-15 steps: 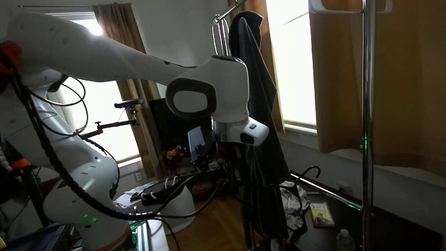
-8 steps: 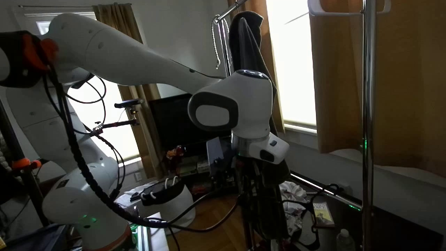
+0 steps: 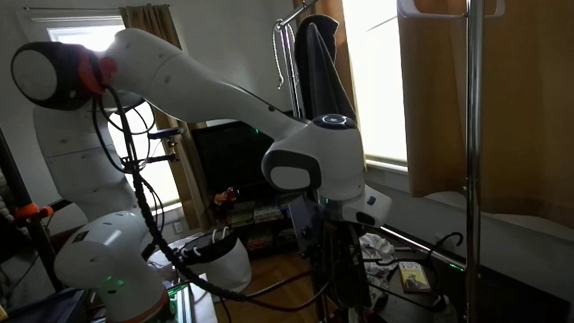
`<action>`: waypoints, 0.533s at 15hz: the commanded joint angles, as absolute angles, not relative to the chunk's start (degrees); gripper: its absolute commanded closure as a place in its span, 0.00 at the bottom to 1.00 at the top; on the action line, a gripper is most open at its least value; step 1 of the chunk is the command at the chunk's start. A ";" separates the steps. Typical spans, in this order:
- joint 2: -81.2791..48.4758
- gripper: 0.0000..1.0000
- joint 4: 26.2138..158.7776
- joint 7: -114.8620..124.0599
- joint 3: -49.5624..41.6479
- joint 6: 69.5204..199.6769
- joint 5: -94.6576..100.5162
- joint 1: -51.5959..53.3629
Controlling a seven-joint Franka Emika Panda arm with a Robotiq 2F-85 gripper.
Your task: Remove the black hanger from the top rail of the clothes hanging rack and move it onto the bottom rail of the clothes hanging rack
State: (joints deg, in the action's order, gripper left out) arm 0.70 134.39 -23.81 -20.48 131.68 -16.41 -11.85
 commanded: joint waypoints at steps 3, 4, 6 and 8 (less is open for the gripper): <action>-8.75 0.98 130.85 -27.73 -17.34 135.24 -19.41 -14.52; -10.13 0.98 130.17 -27.69 -16.80 136.35 -19.70 -15.07; -12.75 0.98 128.26 -27.59 -15.59 139.62 -21.05 -16.40; -14.29 0.98 126.40 -27.66 -14.03 141.47 -21.31 -17.42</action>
State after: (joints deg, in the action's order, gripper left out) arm -11.16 129.54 -26.27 -16.57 139.10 -19.42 -14.92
